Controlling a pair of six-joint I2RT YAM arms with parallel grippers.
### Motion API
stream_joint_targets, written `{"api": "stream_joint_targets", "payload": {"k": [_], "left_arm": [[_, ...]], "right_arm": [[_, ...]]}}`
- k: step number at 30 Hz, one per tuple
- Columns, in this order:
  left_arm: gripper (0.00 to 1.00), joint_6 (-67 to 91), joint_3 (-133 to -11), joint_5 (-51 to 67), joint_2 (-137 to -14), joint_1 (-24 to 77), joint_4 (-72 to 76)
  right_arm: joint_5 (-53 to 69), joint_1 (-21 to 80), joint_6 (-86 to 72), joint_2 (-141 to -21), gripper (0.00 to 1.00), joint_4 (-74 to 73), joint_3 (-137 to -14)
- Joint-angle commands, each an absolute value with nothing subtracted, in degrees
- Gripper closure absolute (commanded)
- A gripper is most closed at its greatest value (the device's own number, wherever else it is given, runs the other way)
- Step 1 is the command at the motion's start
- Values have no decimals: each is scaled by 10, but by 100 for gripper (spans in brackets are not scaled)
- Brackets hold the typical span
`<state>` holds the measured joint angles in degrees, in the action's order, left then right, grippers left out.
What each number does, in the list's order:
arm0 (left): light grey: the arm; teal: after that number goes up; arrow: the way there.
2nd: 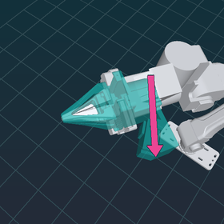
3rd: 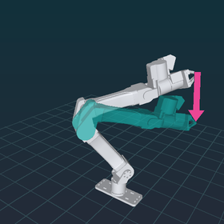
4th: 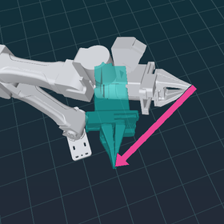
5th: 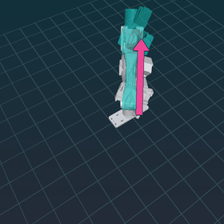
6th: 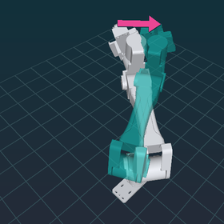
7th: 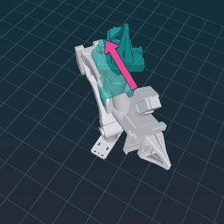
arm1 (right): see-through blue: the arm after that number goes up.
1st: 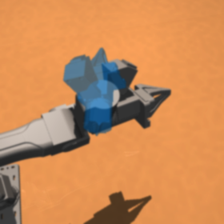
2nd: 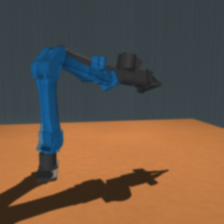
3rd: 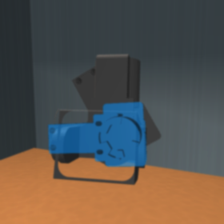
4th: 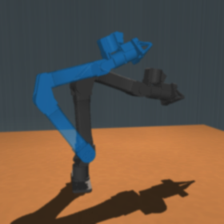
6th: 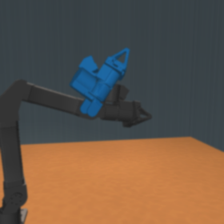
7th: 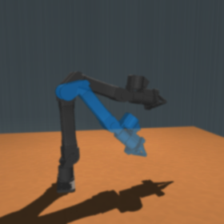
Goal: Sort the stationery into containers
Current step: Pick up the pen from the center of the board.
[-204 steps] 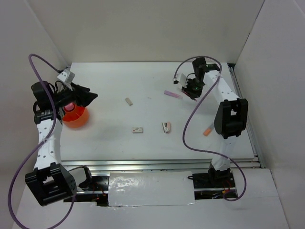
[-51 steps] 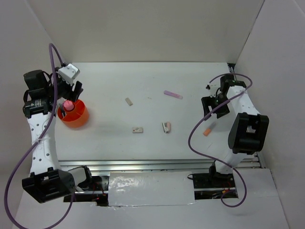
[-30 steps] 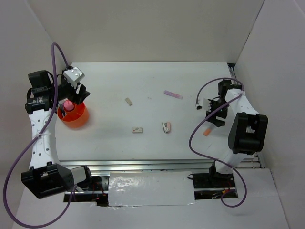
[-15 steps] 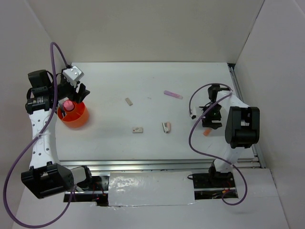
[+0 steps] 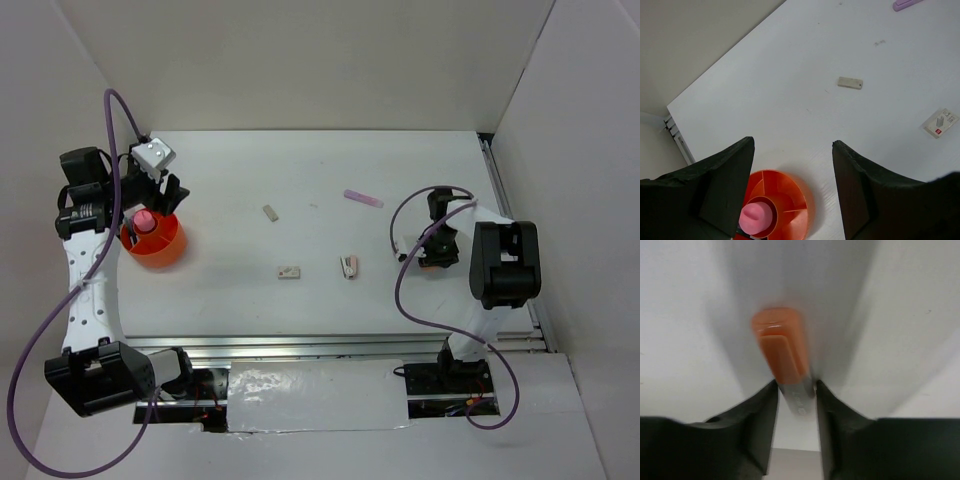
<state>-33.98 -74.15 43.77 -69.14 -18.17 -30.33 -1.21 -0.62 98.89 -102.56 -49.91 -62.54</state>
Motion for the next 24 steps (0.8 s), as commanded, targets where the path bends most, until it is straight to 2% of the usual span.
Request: {"api": "stream_joint_targets", "payload": {"k": [1,3,4,7,8,13,17,18,21,24], "left_arm": [[25,-316,-731,455,-679,-180,-263],[25,-308,-731,459,-682,-180,-259],[25,-295,-730,461,-682,-180,-252],[25,-266,-725,468,-679,-184,-237],[25,-259,-724,473,-679,-184,-232],[26,-161,-708,517,-672,-203,-189],[27,-22,-677,581,-654,-208,-131],[27,-5,-655,591,-643,-206,-96],[27,118,-610,607,-619,-183,-42],[27,172,-586,596,-601,-142,-6]], "right_arm": [[-9,-3,996,-1018,63,-462,-602],[-12,14,998,-1011,70,-454,-588],[-7,17,996,-1008,78,-453,-587],[14,28,974,-1006,95,-466,-593],[25,31,966,-1006,98,-474,-606],[166,54,856,-1009,100,-577,-717],[318,76,754,-1018,100,-670,-878],[376,88,705,-1017,100,-675,-916],[448,112,633,-1006,100,-667,-957],[492,162,485,-984,100,-583,-954]]}}
